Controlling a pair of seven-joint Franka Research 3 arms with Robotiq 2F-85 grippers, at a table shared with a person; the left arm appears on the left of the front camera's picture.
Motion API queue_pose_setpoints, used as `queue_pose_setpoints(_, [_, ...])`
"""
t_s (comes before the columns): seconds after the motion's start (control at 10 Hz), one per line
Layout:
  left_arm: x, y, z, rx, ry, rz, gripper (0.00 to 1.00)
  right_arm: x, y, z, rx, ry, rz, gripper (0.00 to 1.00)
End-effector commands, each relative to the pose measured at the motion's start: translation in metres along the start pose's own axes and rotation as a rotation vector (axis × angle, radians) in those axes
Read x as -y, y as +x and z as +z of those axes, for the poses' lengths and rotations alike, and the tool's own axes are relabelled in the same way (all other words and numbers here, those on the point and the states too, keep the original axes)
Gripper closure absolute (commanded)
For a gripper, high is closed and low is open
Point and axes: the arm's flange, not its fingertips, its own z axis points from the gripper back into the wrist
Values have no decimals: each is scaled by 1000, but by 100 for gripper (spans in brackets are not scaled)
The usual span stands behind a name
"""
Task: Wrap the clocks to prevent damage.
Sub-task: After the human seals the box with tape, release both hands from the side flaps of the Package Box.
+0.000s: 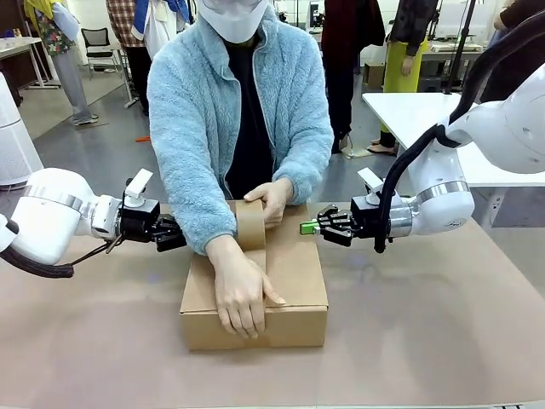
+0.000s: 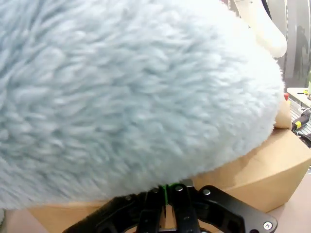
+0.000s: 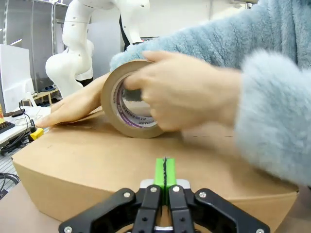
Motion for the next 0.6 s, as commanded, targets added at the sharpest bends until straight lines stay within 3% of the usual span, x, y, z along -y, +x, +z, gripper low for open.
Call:
queue_pose_setpoints(0.0, [-1,-3,-1,-4,4,1,99,-2,-2,-2,-5,-16,8,99])
queue_pose_setpoints(0.5, [-1,-3,-1,-4,4,1,99,-2,-2,-2,-5,-16,8,99])
